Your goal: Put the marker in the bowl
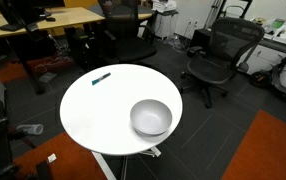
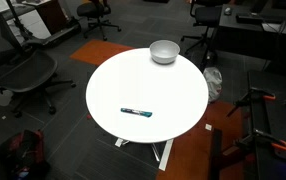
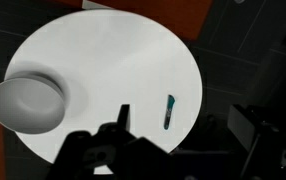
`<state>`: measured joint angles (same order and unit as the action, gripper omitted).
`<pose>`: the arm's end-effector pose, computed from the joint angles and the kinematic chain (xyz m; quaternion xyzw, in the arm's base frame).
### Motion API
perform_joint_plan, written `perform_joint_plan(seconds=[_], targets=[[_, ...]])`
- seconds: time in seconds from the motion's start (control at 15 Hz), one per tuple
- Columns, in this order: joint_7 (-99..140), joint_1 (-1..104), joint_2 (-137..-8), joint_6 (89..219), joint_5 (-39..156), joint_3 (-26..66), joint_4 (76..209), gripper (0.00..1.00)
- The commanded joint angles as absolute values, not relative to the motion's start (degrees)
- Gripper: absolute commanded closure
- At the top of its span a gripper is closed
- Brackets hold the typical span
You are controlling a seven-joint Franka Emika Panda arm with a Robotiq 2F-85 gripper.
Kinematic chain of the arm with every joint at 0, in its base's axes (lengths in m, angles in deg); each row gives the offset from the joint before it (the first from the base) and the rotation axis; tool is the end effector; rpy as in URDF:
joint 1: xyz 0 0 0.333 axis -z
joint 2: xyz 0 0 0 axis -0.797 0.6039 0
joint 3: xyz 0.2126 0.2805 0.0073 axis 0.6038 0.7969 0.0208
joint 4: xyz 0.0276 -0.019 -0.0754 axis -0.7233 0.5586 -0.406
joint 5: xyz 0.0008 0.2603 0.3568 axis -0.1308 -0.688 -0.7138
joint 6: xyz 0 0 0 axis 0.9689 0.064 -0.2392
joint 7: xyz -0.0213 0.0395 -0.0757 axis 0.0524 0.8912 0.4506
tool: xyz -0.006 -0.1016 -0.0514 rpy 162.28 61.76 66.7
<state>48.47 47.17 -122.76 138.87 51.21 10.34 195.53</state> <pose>0.4067 -0.0561 0.4814 -0.9841 -0.1354 -0.0822 0.0804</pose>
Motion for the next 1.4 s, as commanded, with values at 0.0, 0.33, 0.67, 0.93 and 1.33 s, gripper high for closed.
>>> perform_joint_plan(seconds=[0.0, 0.33, 0.67, 0.93, 1.33], targets=[[49.1, 48.5, -122.6, 138.7, 50.4, 11.5, 195.4, 0.0], [49.1, 48.5, -122.6, 138.7, 50.4, 11.5, 195.4, 0.0], [47.2, 47.7, -118.8, 143.6, 51.0, 14.7, 196.2, 0.0], [46.4, 46.5, -113.0, 150.8, 50.3, 17.7, 197.8, 0.0], [45.9, 43.9, -100.7, 166.8, 46.9, 21.0, 197.8, 0.0]])
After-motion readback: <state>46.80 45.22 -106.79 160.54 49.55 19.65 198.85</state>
